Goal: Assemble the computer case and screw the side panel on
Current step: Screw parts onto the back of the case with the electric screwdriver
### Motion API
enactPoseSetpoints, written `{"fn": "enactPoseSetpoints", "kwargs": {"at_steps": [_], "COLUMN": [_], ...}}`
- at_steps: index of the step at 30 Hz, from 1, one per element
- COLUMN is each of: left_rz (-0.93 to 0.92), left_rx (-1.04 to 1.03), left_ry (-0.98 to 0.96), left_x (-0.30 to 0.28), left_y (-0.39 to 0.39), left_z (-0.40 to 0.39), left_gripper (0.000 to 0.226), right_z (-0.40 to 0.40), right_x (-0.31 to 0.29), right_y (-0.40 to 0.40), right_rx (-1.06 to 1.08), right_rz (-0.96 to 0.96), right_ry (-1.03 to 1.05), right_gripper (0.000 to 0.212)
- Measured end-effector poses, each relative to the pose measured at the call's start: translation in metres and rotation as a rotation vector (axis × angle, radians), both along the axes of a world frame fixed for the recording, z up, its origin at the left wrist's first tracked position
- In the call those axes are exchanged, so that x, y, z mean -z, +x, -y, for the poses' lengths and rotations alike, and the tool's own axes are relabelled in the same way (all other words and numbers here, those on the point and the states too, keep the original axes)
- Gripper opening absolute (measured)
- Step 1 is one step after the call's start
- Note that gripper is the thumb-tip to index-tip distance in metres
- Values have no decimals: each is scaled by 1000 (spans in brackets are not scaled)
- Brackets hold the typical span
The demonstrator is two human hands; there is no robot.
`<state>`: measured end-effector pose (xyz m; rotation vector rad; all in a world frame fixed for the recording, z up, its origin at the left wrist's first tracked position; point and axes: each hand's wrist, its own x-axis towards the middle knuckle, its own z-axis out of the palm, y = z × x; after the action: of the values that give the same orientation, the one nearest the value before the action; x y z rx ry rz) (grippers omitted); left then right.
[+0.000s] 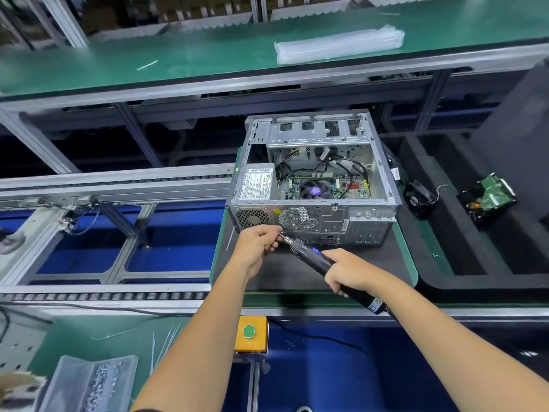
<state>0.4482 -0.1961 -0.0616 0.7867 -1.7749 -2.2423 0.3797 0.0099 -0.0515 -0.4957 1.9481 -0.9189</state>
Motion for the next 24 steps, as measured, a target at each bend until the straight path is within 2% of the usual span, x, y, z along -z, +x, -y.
{"fn": "enactPoseSetpoints", "kwargs": {"at_steps": [2, 5, 8, 11, 13, 17, 21, 24], "left_rz": [-70, -197, -359, -452, -489, -521, -522, -517], "left_rx": [-3, 7, 1, 44, 111, 234, 301, 312], "left_ry": [66, 116, 152, 133, 125, 90, 40, 34], "left_x": [-18, -57, -101, -136, -152, -172, -176, -169], "left_y": [-3, -16, -39, -63, -79, -116, -162, -201], "left_z": [-1, -4, -12, -24, -36, -82, -137, -181], "left_gripper": [16, 9, 13, 15, 18, 26, 19, 16], "right_z": [1, 5, 8, 3, -10, -52, -111, -158], "right_x": [-12, -36, -68, -98, -112, -124, -126, -114], "right_y": [2, 1, -5, -16, -26, -51, -91, -128], "right_rx": [64, 116, 178, 246, 274, 348, 379, 401], "right_rz": [75, 152, 145, 86, 46, -10, -47, -16], "right_ry": [-89, -252, -393, -447, -469, -500, -537, -554], "right_gripper": [35, 38, 38, 39, 42, 61, 47, 47]}}
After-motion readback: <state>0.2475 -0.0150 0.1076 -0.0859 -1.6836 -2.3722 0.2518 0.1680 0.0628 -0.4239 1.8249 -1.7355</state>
